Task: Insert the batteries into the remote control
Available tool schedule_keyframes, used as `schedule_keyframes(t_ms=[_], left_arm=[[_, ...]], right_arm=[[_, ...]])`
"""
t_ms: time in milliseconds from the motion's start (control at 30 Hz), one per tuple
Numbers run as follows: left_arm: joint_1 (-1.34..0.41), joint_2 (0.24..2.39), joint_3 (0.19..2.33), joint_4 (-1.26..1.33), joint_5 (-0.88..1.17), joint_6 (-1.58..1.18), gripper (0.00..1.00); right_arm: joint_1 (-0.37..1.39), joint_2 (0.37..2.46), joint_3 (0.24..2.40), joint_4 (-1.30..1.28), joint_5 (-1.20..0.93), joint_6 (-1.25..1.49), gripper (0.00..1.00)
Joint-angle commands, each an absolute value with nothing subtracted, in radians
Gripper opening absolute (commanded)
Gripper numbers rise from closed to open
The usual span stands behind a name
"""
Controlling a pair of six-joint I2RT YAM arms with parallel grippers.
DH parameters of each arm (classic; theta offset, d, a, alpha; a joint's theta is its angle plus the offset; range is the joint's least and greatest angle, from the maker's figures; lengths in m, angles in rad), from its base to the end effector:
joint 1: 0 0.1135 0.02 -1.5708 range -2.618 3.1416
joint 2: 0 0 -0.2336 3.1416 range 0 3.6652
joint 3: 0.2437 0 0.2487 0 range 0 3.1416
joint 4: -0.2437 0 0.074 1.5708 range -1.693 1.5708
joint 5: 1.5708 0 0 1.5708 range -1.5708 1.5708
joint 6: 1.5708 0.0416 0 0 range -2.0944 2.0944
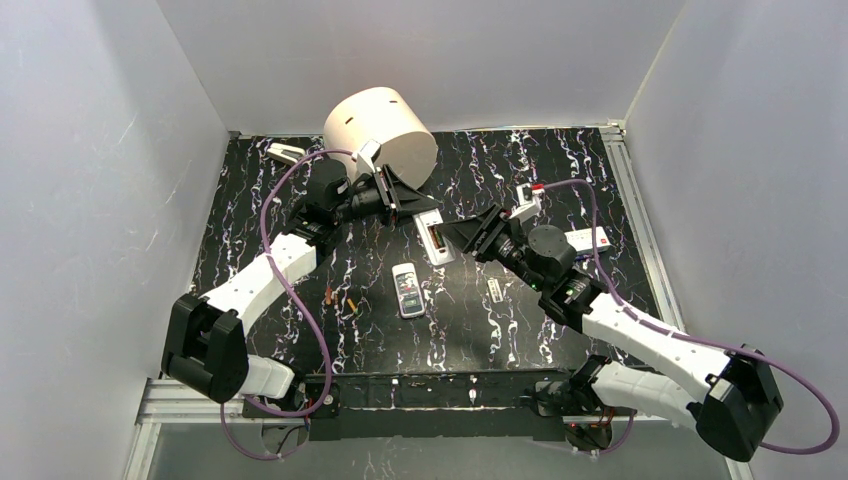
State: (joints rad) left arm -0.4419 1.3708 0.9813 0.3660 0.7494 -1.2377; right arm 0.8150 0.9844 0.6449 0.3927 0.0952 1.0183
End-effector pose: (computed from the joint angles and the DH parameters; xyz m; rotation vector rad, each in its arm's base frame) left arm 0.2808 -0.1642 0.3039 -0.0608 1.9517 -1.8041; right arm 0.1768 0.1818 0.2904 0.2554 1.6691 1.3626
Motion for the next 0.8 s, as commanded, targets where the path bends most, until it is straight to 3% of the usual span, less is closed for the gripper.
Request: schedule_keyframes(t_ms=[0, 100, 300, 567, 633, 767], left_arm=[[-0.437, 1.336, 1.001, 0.377, 0.794, -1.216, 0.00], [-0.437, 1.337, 0.999, 0.377, 0.795, -1.217, 0.00], [-0.437, 1.336, 1.003, 0.377, 0.801, -1.215, 0.00], [-0.433, 1.338, 1.003, 0.377, 0.804, -1.211, 0.00], [-0.433, 1.334, 1.002, 0.377, 0.805, -1.211, 0.00], [-0.431, 1.328, 0.997, 0.377, 0.804, -1.209, 0.00]], right_arm=[[0.806, 1.009, 0.709, 0.396, 0.017, 0.929, 0.60], [0.803, 1.023, 0.719, 0.390, 0.008, 0.915, 0.55], [0.793, 1.030, 0.723, 0.359, 0.009, 0.896, 0.54], [0.793, 1.063, 0.780, 0.331, -0.119, 0.741, 0.66], [0.793, 1.069, 0.799, 0.288, -0.119, 0.715, 0.62], [0.786, 1.069, 0.806, 0.248, -0.083, 0.707, 0.43]])
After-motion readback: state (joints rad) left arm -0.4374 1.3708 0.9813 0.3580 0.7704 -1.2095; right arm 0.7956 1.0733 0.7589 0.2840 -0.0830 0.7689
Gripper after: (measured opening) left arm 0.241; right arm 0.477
